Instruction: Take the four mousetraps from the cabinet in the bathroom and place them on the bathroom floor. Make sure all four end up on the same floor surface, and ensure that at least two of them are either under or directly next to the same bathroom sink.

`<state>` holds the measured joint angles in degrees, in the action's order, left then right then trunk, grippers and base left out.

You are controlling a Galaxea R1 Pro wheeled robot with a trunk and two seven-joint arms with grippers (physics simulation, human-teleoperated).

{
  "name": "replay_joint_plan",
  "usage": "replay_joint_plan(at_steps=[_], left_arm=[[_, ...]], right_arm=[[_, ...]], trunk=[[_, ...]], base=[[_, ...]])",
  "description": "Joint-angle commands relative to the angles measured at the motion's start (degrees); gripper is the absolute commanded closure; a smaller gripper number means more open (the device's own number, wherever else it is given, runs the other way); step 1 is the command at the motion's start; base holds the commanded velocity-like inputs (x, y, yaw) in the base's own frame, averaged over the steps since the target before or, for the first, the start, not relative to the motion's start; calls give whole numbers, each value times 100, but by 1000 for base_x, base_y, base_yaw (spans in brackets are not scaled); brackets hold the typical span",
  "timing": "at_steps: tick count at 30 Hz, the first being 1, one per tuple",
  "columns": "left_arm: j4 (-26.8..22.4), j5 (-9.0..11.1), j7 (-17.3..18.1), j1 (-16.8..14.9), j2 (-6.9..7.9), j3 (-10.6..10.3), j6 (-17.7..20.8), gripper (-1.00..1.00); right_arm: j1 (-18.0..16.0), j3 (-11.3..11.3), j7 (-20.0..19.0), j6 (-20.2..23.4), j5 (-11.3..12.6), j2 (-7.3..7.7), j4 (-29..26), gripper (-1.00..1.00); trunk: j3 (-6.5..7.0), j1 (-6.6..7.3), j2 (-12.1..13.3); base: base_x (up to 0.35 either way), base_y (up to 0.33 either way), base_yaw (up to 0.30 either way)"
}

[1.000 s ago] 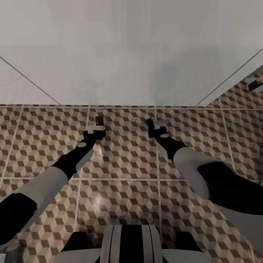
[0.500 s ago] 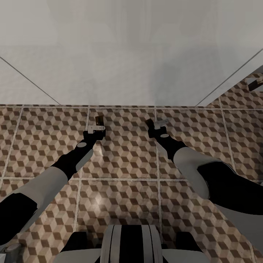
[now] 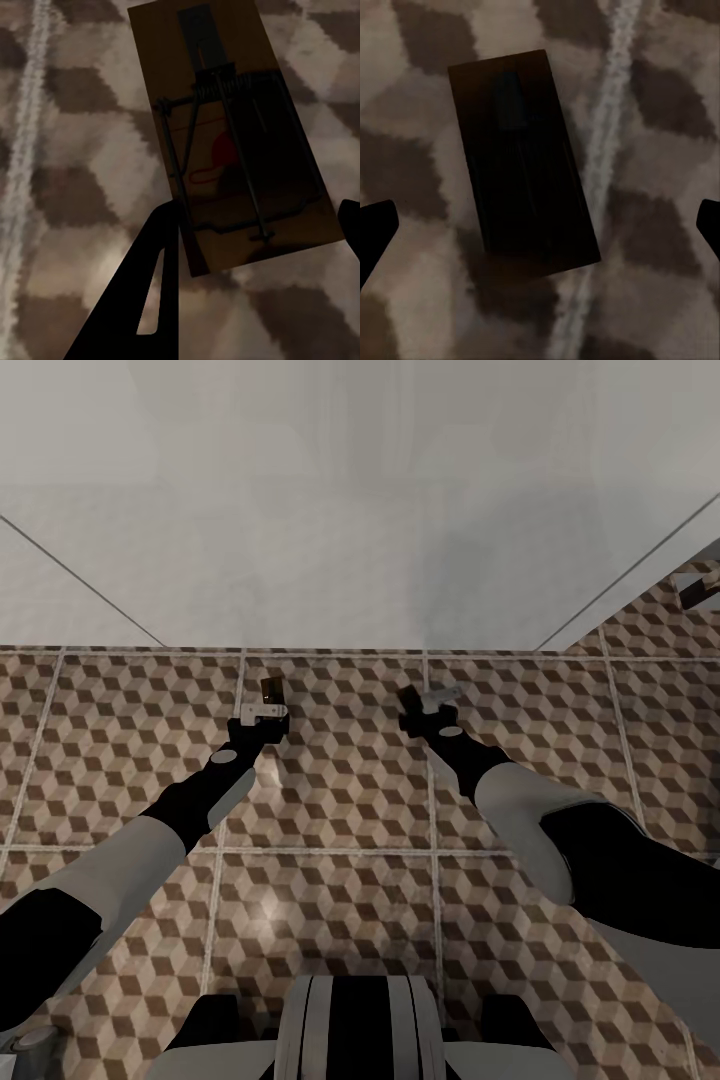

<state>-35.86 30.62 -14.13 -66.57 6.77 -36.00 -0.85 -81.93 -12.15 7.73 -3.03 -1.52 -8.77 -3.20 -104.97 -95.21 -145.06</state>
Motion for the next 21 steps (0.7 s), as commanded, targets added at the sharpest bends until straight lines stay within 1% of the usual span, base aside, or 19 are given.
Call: replay_joint_plan(at_steps=[1,21], left_arm=[[-9,44,-46,-5,9,-48,-7,100],[-8,49,-46,-5,9,-48,-4,100]], right_arm=[[-4,-24,27,-13,-15,-2,7,-100],[1,-20,27,-22,-15,6,3,-100]], trunk=[[-3,1,-1],[-3,1,-1]], base=[[0,0,0],[0,0,0]])
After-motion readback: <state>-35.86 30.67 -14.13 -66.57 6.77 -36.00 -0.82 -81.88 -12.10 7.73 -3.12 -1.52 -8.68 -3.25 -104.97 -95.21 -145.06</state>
